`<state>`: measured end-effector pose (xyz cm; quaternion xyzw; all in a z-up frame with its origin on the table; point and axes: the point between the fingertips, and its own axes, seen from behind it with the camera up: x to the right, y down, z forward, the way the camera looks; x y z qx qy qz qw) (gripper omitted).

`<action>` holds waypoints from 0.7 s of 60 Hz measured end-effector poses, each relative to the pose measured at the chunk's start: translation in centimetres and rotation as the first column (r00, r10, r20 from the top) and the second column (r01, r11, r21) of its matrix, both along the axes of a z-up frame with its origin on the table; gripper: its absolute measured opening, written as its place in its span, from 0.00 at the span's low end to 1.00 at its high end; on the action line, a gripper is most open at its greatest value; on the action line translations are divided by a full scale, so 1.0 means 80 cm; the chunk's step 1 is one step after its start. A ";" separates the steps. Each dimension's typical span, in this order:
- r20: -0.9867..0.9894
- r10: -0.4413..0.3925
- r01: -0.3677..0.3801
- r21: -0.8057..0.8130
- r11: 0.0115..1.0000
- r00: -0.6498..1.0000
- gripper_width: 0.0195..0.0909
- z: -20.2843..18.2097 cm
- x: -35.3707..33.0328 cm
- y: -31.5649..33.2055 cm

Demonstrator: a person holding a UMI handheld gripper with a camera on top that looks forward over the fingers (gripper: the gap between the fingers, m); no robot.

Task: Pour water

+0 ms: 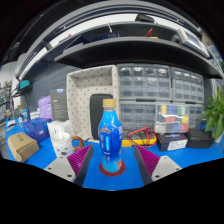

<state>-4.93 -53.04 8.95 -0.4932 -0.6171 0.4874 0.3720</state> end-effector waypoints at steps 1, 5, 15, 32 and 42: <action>0.002 -0.010 0.010 0.002 1.000 1.000 0.89 0.001 0.005 0.004; 0.002 -0.051 0.051 0.003 0.999 0.999 0.90 0.006 0.025 0.019; 0.044 -0.168 0.167 0.018 0.986 0.985 0.90 0.002 0.065 0.066; 0.051 -0.296 0.294 0.047 0.955 0.954 0.89 0.005 0.104 0.149; 0.043 -0.326 0.324 0.039 0.945 0.945 0.89 0.013 0.120 0.171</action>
